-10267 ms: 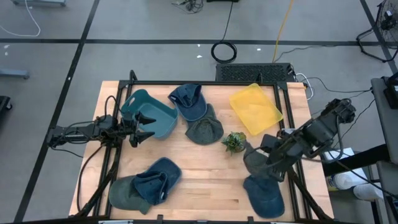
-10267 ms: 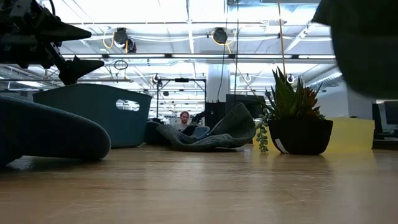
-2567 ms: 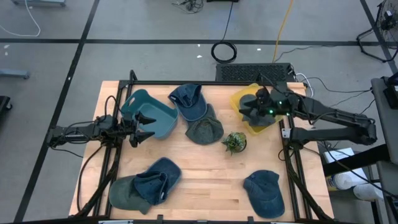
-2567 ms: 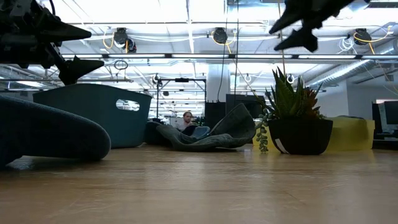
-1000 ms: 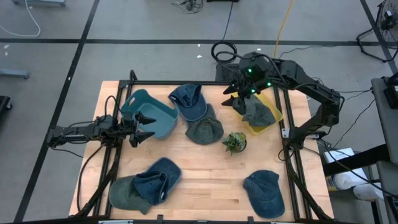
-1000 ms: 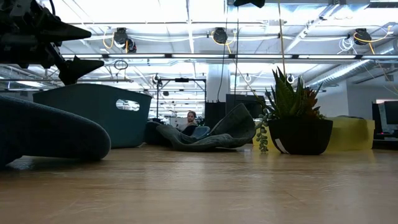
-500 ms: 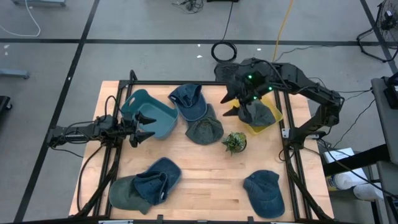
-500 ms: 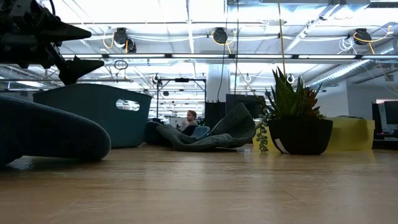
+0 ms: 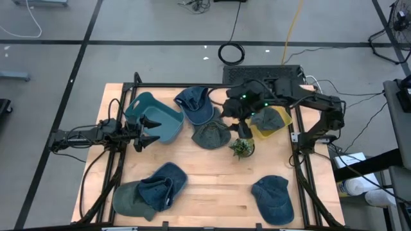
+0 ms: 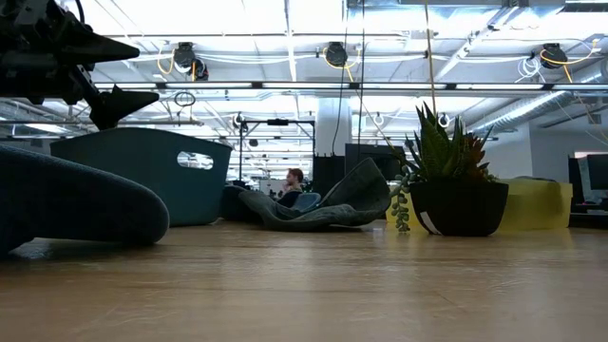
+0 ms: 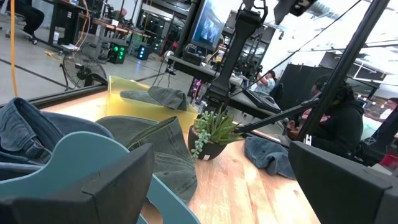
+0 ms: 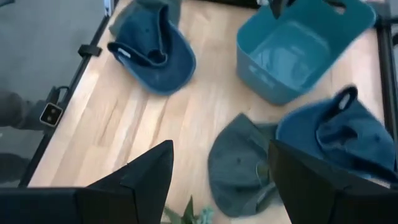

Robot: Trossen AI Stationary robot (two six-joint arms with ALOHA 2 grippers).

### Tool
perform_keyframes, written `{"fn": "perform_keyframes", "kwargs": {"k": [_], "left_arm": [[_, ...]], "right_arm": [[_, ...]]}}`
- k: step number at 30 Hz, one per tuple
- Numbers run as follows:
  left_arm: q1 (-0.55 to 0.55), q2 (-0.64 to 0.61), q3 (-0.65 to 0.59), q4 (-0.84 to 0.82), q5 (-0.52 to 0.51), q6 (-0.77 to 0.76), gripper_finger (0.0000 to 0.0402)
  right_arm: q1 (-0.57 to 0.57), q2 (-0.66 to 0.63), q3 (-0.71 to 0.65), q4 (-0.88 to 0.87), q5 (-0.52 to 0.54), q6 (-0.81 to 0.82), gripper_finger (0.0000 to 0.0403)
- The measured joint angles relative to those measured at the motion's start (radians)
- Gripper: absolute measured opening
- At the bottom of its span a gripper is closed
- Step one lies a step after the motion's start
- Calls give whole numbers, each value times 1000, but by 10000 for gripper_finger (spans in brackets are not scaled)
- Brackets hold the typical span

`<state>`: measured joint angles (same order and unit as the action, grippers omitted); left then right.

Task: Pick & Place hat
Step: Put the bottom gray cap into the yellow bin

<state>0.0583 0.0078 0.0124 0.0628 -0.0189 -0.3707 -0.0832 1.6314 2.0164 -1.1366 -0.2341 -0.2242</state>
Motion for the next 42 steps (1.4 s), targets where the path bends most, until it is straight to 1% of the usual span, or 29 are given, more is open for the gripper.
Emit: {"fn": "perform_keyframes", "kwargs": {"k": [6, 9, 15, 19, 22, 27, 36, 42], "left_arm": [[0, 0, 0, 0, 0, 0, 379], [0, 0, 0, 0, 0, 0, 379], [0, 0, 0, 0, 0, 0, 379], [0, 0, 0, 0, 0, 0, 379], [0, 0, 0, 0, 0, 0, 379], [0, 0, 0, 0, 0, 0, 379], [0, 0, 0, 0, 0, 0, 379], [0, 0, 0, 0, 0, 0, 379]], "right_arm": [[25, 35, 1, 18, 1, -1, 247], [29, 48, -2, -1, 1, -5, 247], [33, 97, -1, 35, 2, 1, 247], [33, 127, -1, 70, 1, 39, 247], [33, 132, -2, 94, -1, 45, 247], [33, 129, -1, 161, 4, 51, 247], [32, 123, -1, 332, 3, 99, 247], [32, 123, -1, 492, 2, 155, 247]]}}
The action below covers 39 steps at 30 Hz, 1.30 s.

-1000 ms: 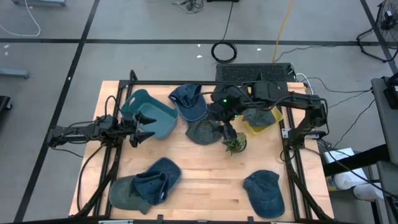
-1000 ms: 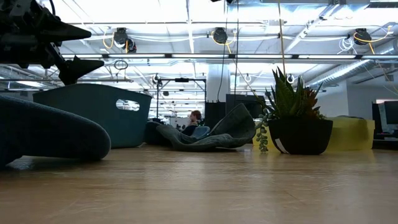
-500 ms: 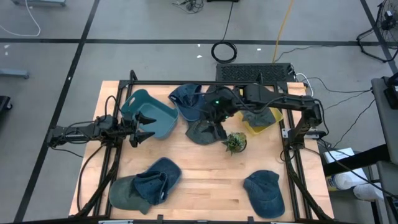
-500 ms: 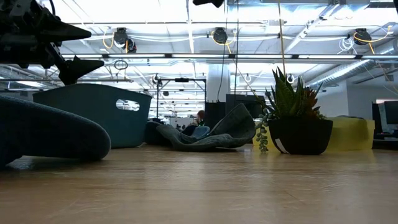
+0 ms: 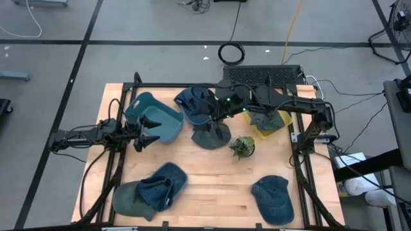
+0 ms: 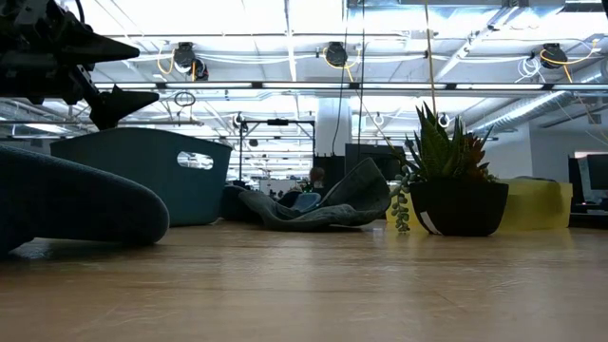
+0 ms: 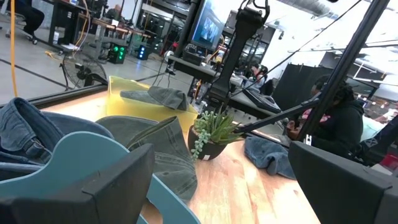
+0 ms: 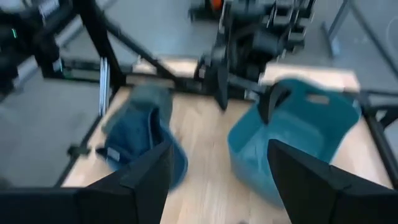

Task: Pick & Place hat
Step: Put the bottom gray cap into the yellow bin

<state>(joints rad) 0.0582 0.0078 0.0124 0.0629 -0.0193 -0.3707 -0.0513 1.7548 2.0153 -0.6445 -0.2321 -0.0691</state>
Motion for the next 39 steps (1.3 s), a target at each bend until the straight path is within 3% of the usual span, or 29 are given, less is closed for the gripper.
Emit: {"fn": "perform_keyframes", "kwargs": {"k": [10, 31, 39], "left_arm": [[0, 0, 0, 0, 0, 0, 379], [0, 0, 2, 167, -48, -68, 379], [0, 28, 145, 1, -69, 37, 379]], "right_arm": [[6, 0, 0, 191, -4, 9, 247], [10, 0, 0, 206, -3, 50, 247], [7, 0, 0, 206, 0, 51, 247]]}}
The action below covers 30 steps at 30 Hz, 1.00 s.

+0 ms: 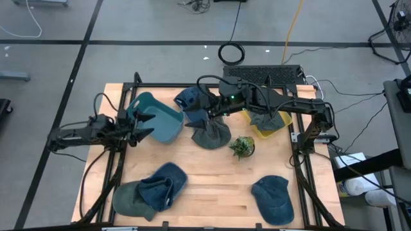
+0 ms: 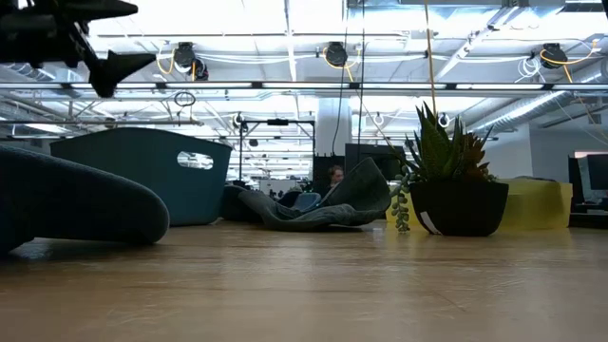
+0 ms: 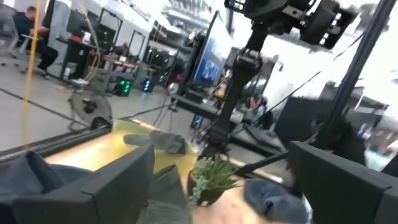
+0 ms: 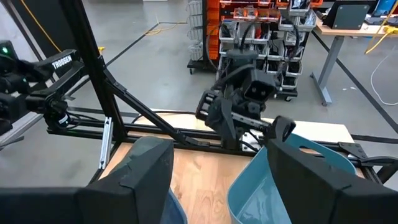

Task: Pick & Place hat
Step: Put the bottom gray cap into the yellow bin

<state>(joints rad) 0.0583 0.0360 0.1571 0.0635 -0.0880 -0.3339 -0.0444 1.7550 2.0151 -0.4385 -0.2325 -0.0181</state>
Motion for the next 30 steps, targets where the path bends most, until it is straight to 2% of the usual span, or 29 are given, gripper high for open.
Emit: {"fn": "perform_keyframes", "kwargs": {"k": [6, 18, 23, 30], "left_arm": [[0, 105, 196, -188, 2, 86, 379], [0, 384, 608, -624, 107, 171, 379], [-6, 509, 768, -814, 115, 220, 379], [-26, 650, 957, -1049, 183, 164, 379]], "right_arm": [[0, 0, 0, 1, 0, 7, 247], [0, 0, 0, 8, 0, 7, 247], [0, 0, 0, 8, 0, 8, 247], [0, 0, 0, 8, 0, 36, 247]]}}
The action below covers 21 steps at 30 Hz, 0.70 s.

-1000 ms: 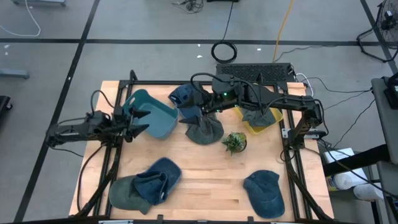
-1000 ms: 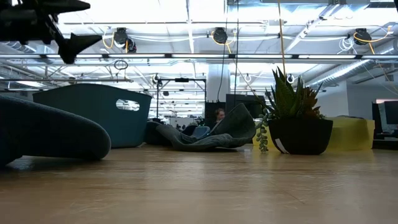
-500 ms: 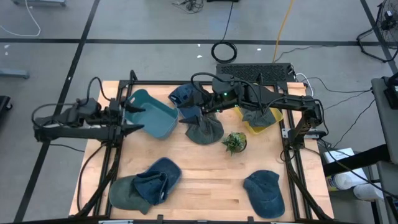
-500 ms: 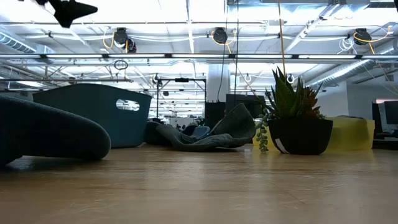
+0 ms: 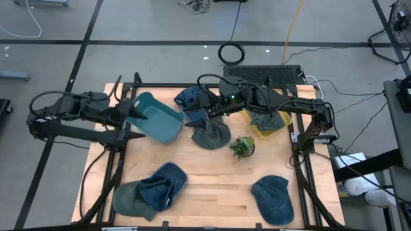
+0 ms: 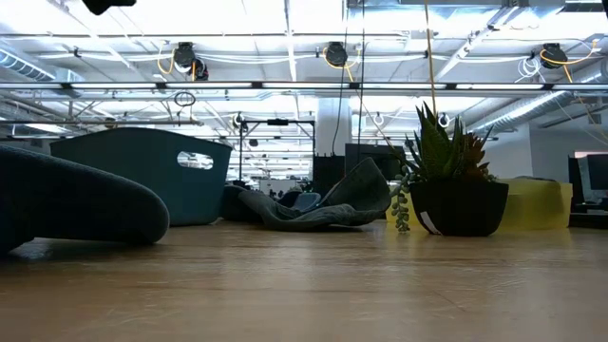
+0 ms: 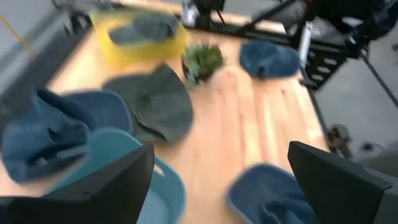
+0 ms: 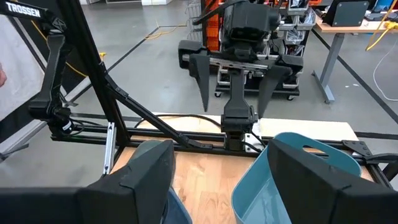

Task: Pick & Place hat
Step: Put the bottom gray cap into the yellow bin

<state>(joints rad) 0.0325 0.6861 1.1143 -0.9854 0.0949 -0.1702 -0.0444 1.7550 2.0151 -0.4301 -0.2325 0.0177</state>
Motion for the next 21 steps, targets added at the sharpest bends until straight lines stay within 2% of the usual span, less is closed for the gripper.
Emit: {"fn": "perform_keyframes", "kwargs": {"k": [8, 16, 21], "left_arm": [[-45, 129, 154, -297, 69, -131, 379], [-106, 223, 172, -505, 217, -317, 379], [-157, 272, 173, -540, 269, -448, 379]], "right_arm": [[0, 0, 0, 0, 0, -4, 247], [0, 0, 0, 21, 0, -32, 247], [0, 0, 0, 59, -3, -33, 247]]}}
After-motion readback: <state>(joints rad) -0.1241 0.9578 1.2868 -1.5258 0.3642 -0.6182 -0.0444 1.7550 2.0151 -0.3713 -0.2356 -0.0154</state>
